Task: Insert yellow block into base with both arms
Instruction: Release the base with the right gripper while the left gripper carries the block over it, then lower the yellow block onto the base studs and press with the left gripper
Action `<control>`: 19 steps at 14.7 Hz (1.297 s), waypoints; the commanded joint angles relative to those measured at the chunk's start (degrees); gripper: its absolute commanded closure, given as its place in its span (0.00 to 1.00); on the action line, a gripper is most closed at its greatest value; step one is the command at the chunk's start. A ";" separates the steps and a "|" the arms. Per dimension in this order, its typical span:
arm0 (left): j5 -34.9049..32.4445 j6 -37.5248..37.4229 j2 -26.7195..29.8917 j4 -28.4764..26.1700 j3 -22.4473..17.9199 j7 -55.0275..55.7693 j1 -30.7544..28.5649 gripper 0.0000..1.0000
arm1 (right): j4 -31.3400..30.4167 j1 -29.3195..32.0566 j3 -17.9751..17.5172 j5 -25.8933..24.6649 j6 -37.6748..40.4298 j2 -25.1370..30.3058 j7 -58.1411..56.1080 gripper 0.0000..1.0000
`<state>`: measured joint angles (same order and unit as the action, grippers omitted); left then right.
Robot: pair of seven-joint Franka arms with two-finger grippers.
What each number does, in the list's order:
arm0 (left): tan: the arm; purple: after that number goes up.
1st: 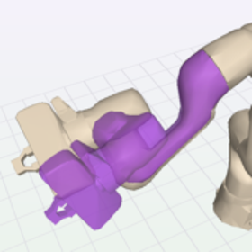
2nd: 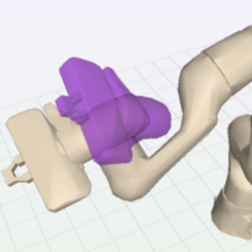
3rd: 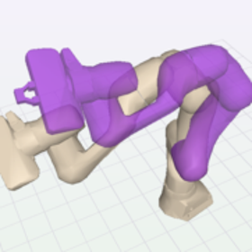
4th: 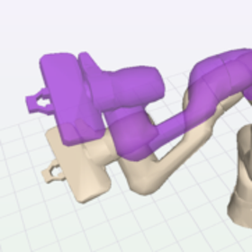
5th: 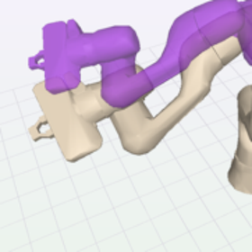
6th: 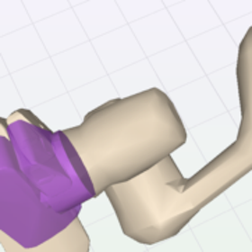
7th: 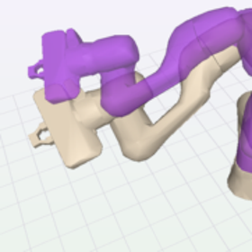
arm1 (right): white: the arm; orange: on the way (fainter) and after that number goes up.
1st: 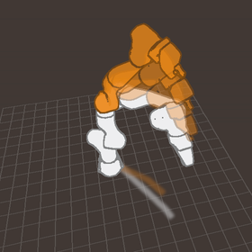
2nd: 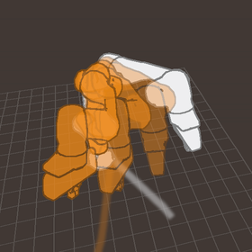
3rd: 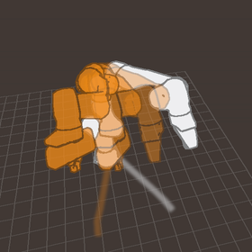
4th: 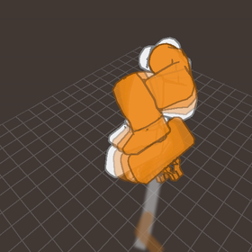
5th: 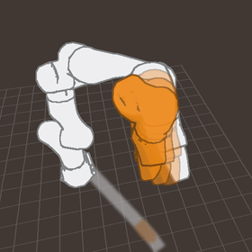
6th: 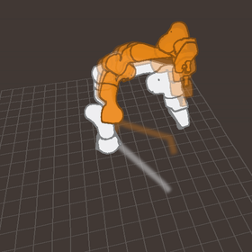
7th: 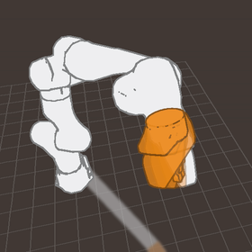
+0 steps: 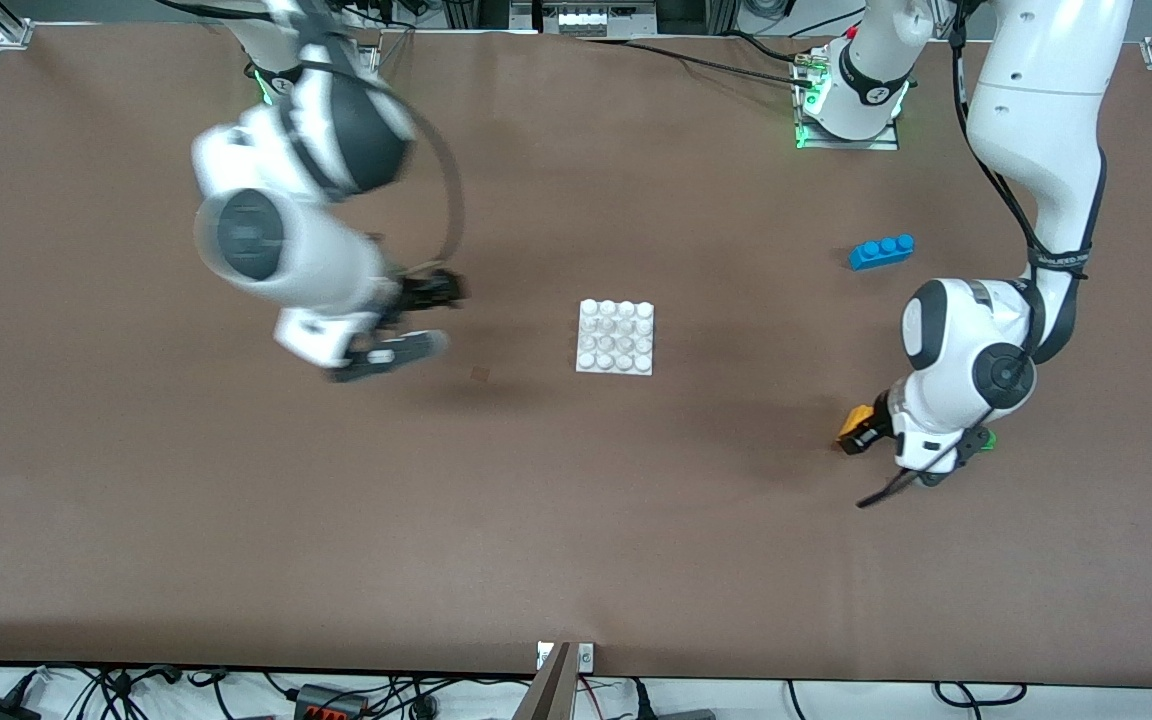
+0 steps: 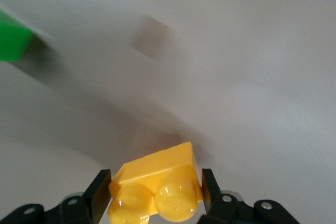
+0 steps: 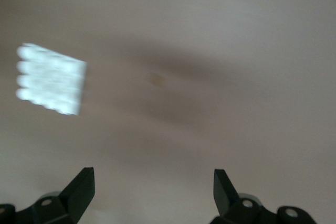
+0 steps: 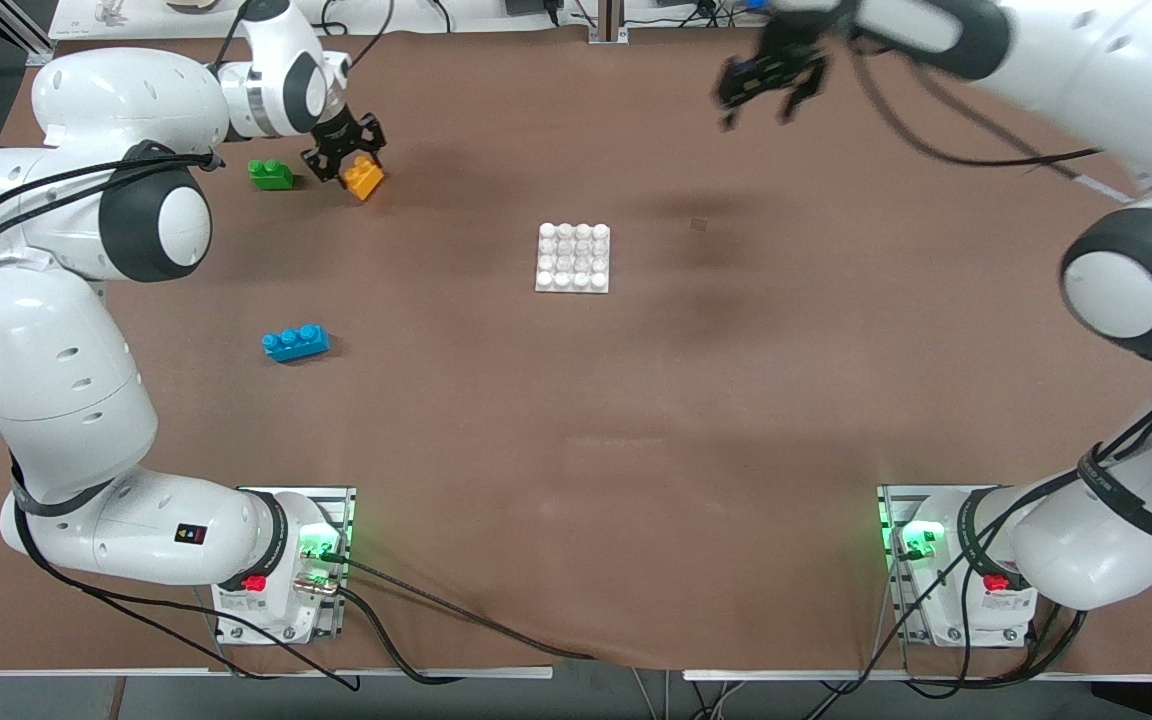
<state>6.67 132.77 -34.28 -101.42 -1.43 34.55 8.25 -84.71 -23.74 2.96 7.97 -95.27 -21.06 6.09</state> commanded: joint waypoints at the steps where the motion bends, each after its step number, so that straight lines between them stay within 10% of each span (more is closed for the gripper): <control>1: 0.28 -5.22 6.31 -1.24 3.88 -6.15 -0.51 0.51 | -0.81 5.96 2.65 -8.03 9.01 5.58 -5.71 0.00; 9: -3.50 -7.79 6.77 2.80 19.17 -6.96 3.52 0.54 | -5.98 23.38 0.56 -9.03 10.01 20.61 -18.05 0.00; 19: -17.04 -1.64 0.71 3.34 19.10 0.08 15.74 0.57 | -10.03 27.87 -3.13 -4.37 6.50 22.03 -14.10 0.00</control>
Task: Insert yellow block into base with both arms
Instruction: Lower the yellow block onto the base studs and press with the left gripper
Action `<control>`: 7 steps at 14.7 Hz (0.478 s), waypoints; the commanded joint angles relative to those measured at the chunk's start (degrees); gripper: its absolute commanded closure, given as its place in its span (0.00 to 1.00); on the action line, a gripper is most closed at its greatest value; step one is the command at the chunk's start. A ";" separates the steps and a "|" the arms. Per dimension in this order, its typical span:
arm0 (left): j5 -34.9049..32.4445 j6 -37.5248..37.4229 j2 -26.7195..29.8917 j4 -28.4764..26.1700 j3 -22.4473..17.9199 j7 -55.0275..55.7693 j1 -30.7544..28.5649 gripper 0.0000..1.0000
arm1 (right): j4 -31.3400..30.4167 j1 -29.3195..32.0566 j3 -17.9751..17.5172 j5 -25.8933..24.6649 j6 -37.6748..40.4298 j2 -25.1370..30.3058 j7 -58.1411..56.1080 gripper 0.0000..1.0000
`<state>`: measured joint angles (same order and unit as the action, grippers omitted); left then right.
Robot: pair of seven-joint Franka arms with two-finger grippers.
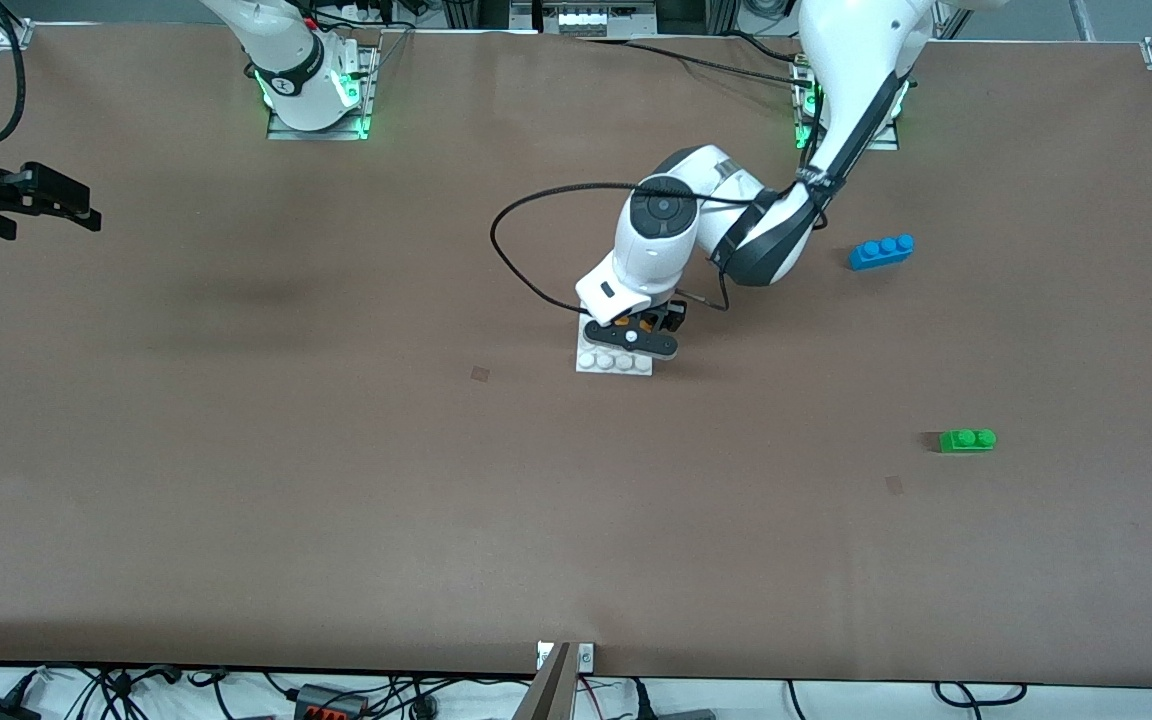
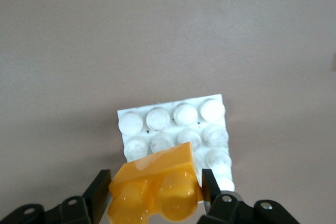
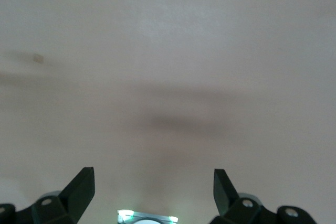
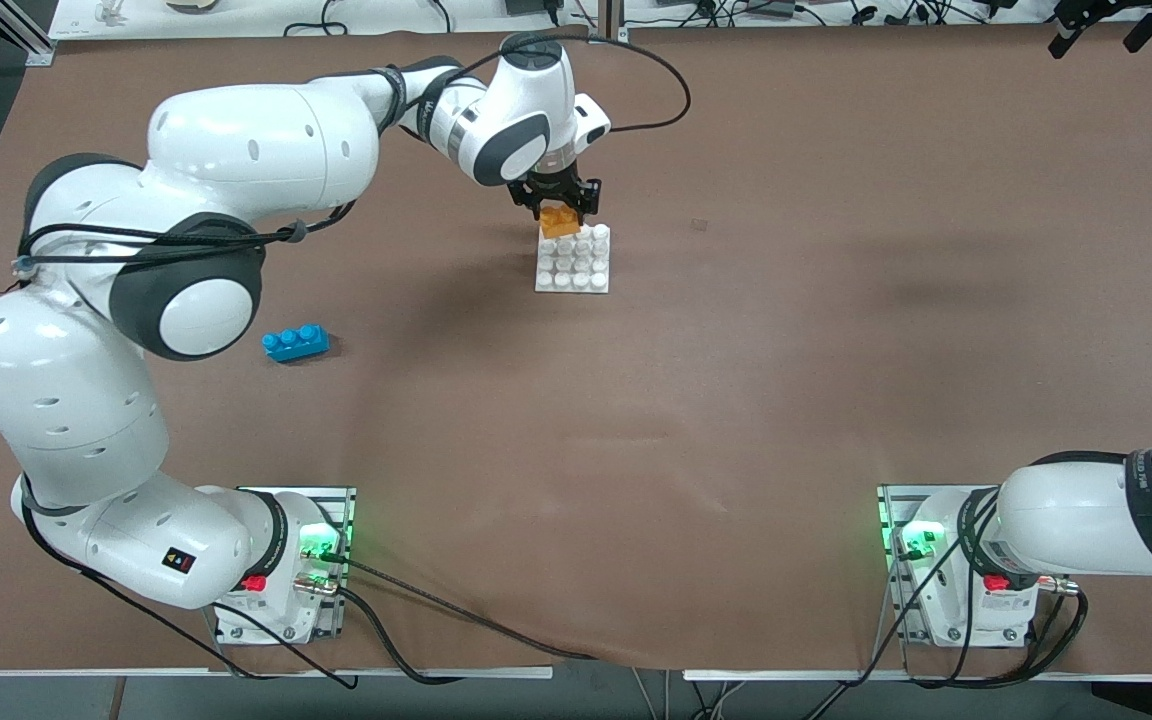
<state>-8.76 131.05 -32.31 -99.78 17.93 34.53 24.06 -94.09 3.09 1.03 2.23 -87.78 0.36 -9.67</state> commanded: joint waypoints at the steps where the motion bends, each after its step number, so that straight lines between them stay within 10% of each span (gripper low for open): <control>1: -1.61 1.13 -1.70 1.69 -0.35 0.09 -0.06 0.57 | -0.65 0.95 -1.38 1.37 -1.43 0.61 3.85 0.00; 7: -4.42 1.93 -3.55 1.43 -0.26 -0.70 0.90 0.57 | -0.22 -0.71 -1.65 -1.77 -3.01 0.52 8.97 0.00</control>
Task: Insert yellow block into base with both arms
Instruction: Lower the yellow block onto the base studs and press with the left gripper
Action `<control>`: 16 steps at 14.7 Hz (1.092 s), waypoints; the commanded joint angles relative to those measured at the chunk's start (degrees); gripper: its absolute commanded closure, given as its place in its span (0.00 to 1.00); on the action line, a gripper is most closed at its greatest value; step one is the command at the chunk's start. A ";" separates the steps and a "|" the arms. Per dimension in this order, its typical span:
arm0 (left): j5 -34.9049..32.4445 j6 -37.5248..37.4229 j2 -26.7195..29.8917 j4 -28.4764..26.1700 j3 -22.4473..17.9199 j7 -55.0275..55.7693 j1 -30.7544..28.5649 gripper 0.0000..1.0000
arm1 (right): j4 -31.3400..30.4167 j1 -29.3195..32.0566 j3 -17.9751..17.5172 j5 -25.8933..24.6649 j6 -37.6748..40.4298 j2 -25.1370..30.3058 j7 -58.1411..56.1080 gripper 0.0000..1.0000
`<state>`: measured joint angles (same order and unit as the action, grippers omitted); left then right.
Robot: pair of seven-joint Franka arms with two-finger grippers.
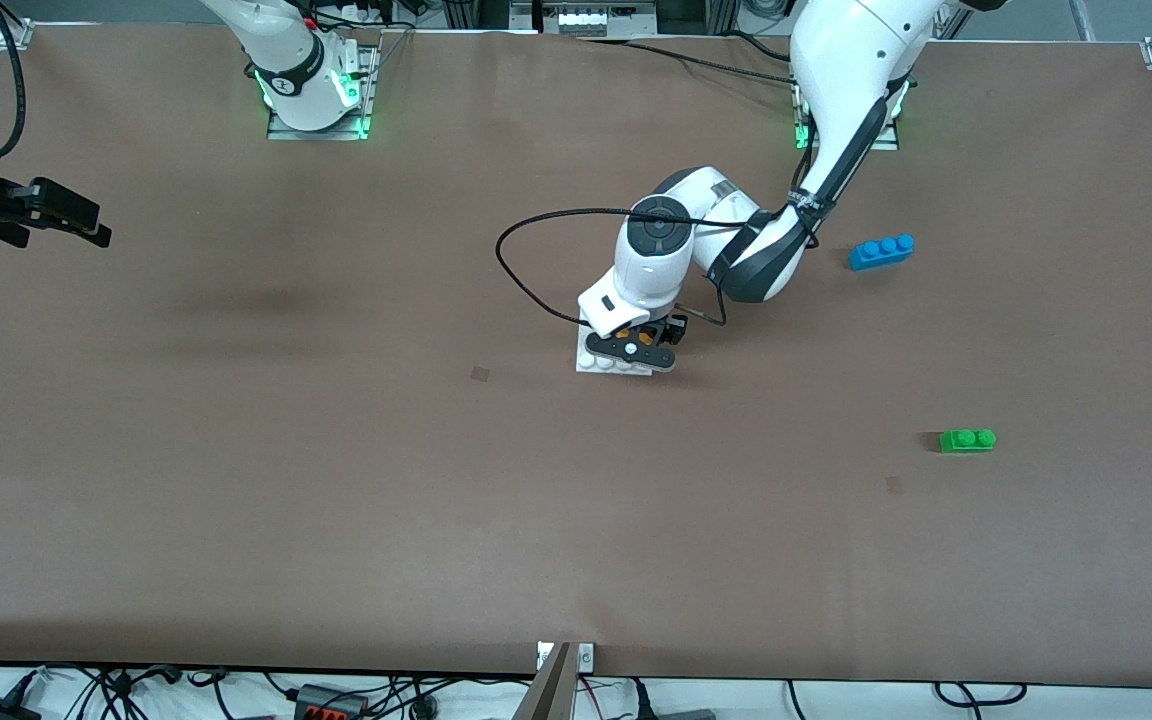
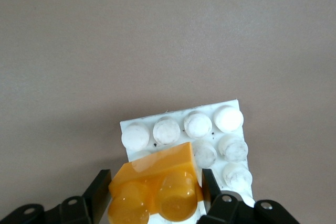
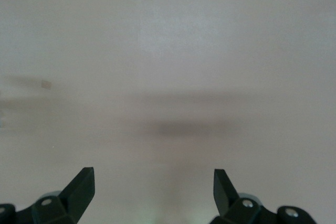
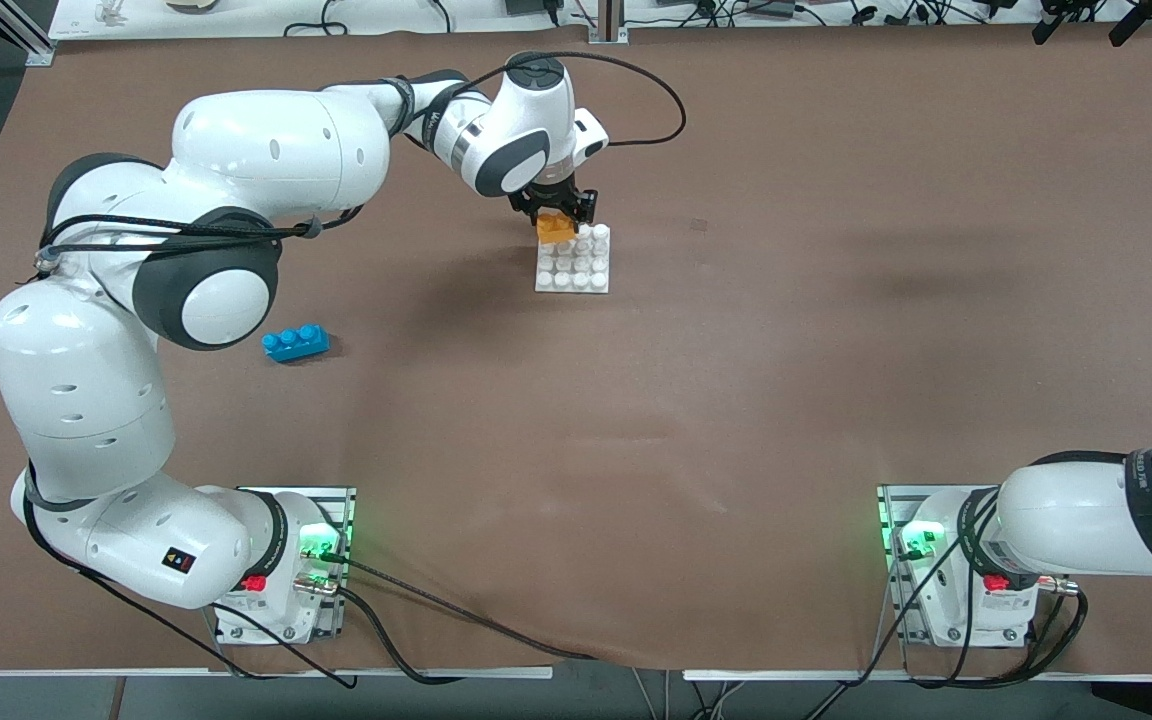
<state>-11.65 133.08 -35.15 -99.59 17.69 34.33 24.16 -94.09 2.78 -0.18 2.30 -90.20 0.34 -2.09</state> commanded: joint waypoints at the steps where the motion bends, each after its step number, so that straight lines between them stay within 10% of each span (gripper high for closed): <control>1: -1.53 -0.10 -0.70 1.16 0.07 -0.49 1.24 0.57 | -0.22 -0.76 -0.35 -1.95 -0.51 0.54 1.39 0.00; 16: -5.05 0.17 -0.35 -1.39 0.33 0.03 3.35 0.56 | 0.57 -2.61 -0.26 -2.39 -0.24 0.10 1.39 0.00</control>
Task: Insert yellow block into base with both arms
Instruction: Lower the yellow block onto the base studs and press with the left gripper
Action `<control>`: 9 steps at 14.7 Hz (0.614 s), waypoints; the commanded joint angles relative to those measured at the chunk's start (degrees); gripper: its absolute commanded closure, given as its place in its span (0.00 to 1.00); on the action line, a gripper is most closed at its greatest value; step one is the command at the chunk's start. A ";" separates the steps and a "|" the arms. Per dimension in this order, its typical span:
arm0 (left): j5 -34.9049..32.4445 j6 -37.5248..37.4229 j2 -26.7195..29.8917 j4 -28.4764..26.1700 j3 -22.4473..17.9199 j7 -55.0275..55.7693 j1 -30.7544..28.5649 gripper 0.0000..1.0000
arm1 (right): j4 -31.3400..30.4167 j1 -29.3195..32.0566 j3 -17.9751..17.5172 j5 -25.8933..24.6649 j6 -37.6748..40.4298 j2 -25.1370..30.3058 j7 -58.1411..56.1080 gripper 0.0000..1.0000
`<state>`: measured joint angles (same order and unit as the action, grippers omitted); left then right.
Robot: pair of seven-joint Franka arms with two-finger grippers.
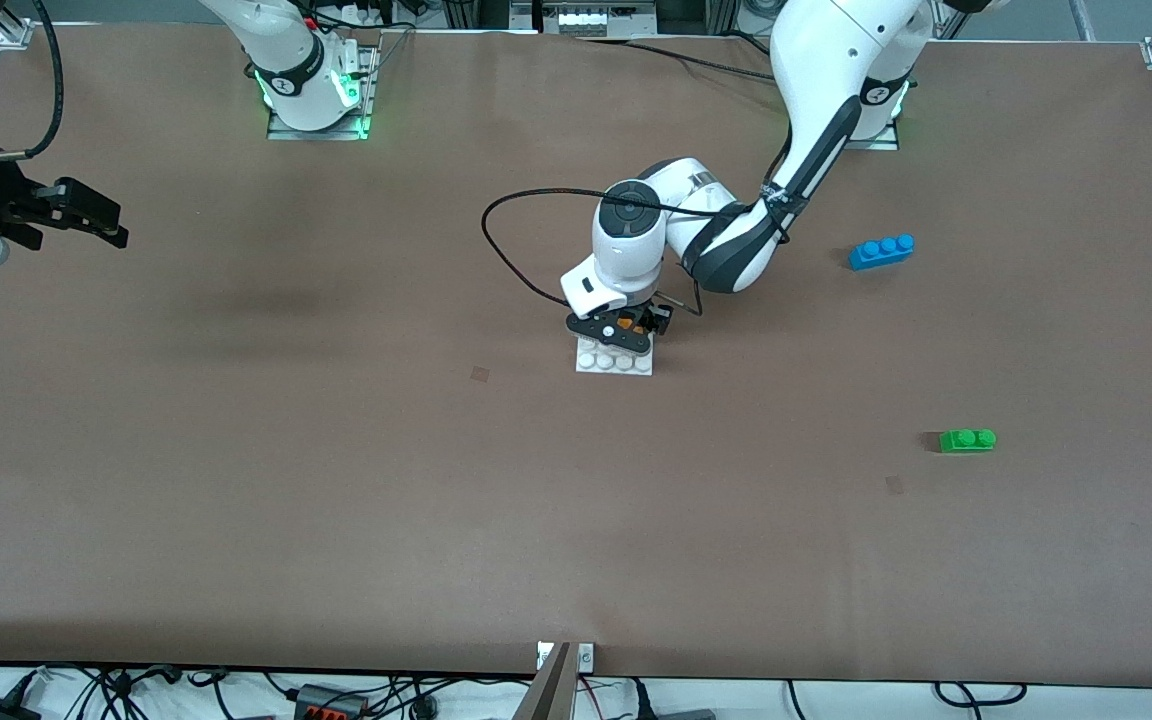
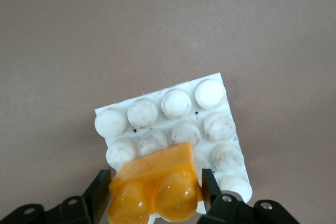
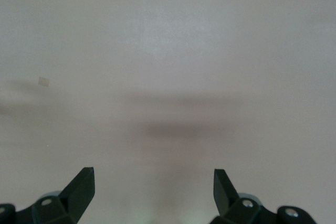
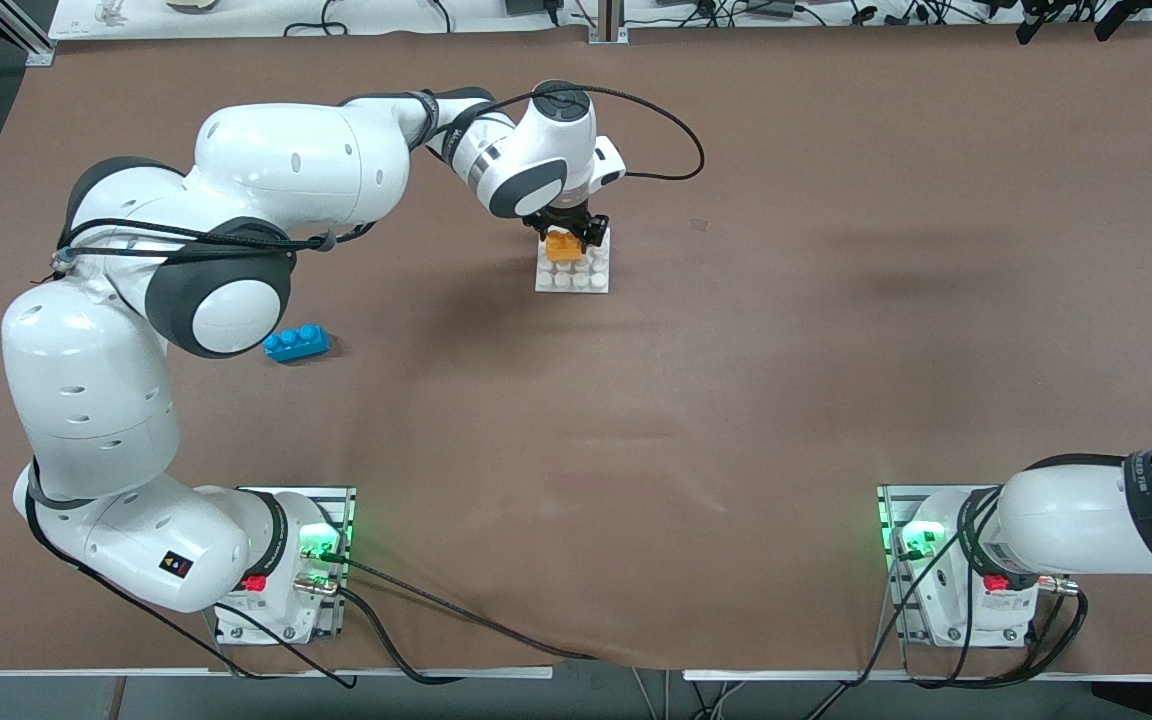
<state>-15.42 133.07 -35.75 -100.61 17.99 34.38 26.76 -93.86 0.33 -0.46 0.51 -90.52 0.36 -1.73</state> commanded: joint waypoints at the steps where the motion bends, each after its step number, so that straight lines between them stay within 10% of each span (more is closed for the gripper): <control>1: -1.28 0.17 0.16 -0.38 0.03 -0.01 1.01 0.56 | 0.35 -0.15 0.02 -0.60 0.09 0.08 1.11 0.00; 9: -4.00 0.17 -0.72 -0.38 0.03 0.51 1.28 0.56 | 0.35 -0.06 0.02 -0.51 0.35 0.08 1.12 0.00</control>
<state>-17.90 133.08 -36.22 -100.81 18.00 34.43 28.06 -93.87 0.36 -0.45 0.51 -90.52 0.36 -1.66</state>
